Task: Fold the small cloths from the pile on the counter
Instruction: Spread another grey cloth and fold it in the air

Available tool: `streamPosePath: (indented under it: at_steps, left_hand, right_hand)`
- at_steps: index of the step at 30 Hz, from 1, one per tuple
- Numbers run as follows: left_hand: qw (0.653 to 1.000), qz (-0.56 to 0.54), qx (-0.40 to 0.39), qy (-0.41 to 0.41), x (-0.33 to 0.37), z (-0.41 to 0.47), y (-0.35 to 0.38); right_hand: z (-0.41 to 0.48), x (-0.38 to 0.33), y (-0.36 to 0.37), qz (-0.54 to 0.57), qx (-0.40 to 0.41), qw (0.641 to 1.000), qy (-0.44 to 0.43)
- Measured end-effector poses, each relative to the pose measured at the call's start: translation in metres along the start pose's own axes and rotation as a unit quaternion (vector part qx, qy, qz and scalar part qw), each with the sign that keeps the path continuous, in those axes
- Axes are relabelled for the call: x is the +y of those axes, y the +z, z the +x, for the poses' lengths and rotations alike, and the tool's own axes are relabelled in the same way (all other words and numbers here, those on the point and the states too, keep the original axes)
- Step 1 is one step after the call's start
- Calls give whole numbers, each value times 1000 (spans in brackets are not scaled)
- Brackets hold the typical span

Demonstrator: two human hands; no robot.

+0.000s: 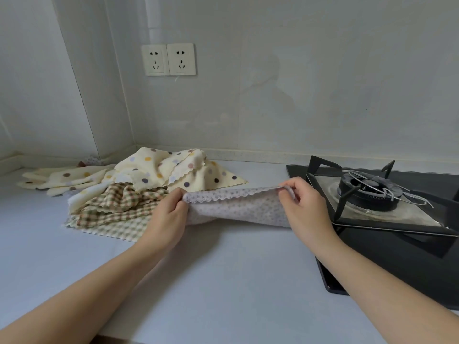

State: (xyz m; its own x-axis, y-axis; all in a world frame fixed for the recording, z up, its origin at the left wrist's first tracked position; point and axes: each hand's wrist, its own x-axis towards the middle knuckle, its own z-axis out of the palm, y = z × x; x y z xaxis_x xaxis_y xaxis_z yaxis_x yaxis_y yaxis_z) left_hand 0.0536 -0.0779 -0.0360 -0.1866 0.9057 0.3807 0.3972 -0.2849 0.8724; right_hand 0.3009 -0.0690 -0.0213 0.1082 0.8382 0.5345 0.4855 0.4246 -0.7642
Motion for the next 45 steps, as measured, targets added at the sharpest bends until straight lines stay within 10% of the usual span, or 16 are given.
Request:
streamPosePath:
  at_steps: [13,20,28,38,45]
  left_hand:
    - [994,10,-91,65,24,2,-17]
    - [918,-340,-129,-155,56,12,-40]
    - [997,-38,-43,-47,28,24,-44]
    - [995,-82,-24,-54,23,17,-32]
    - [981,37,-185,49,21,11,-48]
  right_hand:
    - [8,-5,-7,163,14,982,97]
    - [9,-34,-40,451,-220,813,297]
    - [19,-4,-29,139,-80,971,176]
    - [14,6,-25,57,-95,990,86]
    - [19,1,-39,-51,-257,964,-32]
